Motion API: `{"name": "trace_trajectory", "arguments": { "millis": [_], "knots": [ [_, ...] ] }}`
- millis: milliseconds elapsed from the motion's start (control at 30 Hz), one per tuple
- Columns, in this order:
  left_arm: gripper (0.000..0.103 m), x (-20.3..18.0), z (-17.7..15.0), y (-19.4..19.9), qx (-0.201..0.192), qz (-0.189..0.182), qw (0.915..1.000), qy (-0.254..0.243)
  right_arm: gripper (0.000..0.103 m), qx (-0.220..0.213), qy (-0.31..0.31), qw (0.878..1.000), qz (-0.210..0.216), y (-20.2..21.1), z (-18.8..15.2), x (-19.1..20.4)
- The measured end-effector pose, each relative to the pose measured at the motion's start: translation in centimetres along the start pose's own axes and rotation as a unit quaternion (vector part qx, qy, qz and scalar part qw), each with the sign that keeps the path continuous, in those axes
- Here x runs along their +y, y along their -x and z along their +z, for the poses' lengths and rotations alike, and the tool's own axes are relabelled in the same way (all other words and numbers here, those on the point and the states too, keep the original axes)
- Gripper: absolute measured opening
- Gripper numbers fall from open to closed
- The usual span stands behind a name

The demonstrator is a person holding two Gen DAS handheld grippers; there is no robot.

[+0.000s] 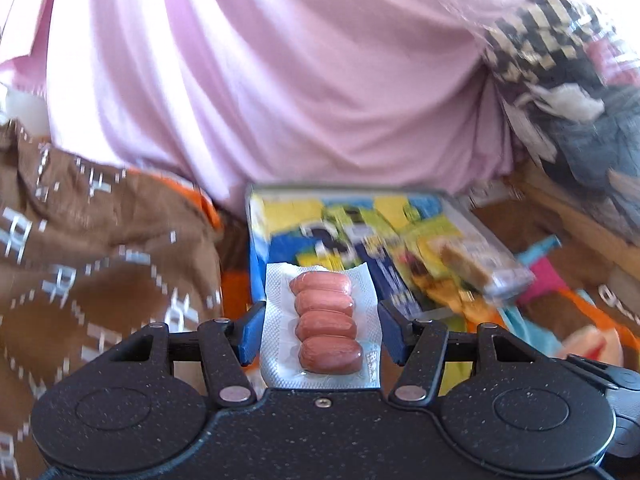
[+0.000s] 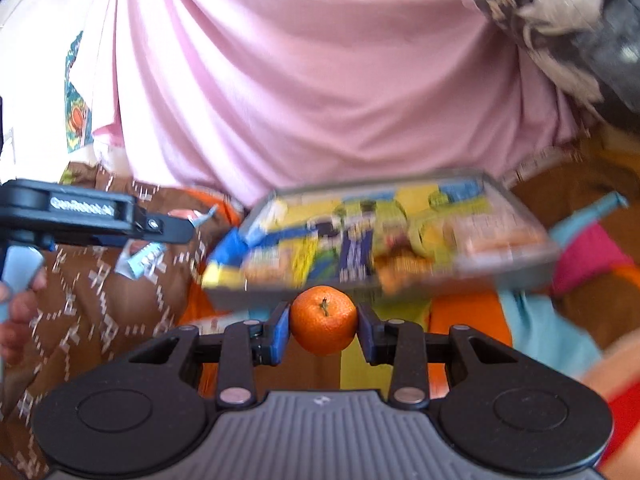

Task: Organize snacks
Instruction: 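Lower the sausage pack into the tray with the left tool while the right tool drops the orange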

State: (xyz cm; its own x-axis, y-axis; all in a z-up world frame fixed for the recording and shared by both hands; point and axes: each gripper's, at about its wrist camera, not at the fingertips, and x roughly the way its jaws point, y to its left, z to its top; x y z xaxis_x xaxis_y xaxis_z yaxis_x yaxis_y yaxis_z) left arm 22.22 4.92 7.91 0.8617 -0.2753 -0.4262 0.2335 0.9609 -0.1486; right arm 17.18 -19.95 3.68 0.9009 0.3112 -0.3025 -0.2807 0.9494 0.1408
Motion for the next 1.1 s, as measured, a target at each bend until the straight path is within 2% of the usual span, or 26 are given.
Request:
{"name": "trace_trajectory", "arguments": {
  "millis": [133, 267, 467, 700, 900, 967, 1033, 1100],
  "knots": [
    [0.061, 0.2, 1.7, -2.7, -0.020, 0.018, 0.9996, -0.002, 0.040, -0.021, 0.044, 0.999, -0.004, -3.6, 2.7, -0.6],
    [0.061, 0.2, 3.3, -5.7, -0.016, 0.026, 0.9994, -0.017, 0.040, -0.014, 0.056, 0.998, -0.010, -6.9, 4.5, -1.3],
    [0.061, 1.1, 4.7, -8.8, -0.021, 0.042, 0.9989, -0.005, 0.040, 0.011, 0.063, 0.998, -0.018, -9.6, 4.2, -1.5],
    [0.061, 1.7, 3.6, -11.3, 0.012, 0.041, 0.9990, 0.010, 0.041, 0.034, 0.087, 0.995, -0.020, -10.7, 3.1, -0.7],
    [0.063, 1.8, 2.8, -12.1, 0.031, 0.040, 0.9987, 0.002, 0.060, 0.019, 0.092, 0.995, -0.023, -9.4, 3.0, -0.7],
    [0.076, 1.9, 2.9, -11.9, 0.027, 0.043, 0.9987, 0.004, 0.068, 0.012, 0.095, 0.995, -0.022, -8.7, 3.0, -0.7],
    [0.083, 1.9, 3.1, -11.6, 0.020, 0.047, 0.9987, 0.008, 0.073, 0.007, 0.094, 0.995, -0.021, -8.2, 3.2, -0.8],
    [0.084, 1.9, 3.3, -11.3, 0.017, 0.049, 0.9986, 0.013, 0.078, 0.002, 0.091, 0.996, -0.022, -7.6, 3.4, -0.8]
  ]
}}
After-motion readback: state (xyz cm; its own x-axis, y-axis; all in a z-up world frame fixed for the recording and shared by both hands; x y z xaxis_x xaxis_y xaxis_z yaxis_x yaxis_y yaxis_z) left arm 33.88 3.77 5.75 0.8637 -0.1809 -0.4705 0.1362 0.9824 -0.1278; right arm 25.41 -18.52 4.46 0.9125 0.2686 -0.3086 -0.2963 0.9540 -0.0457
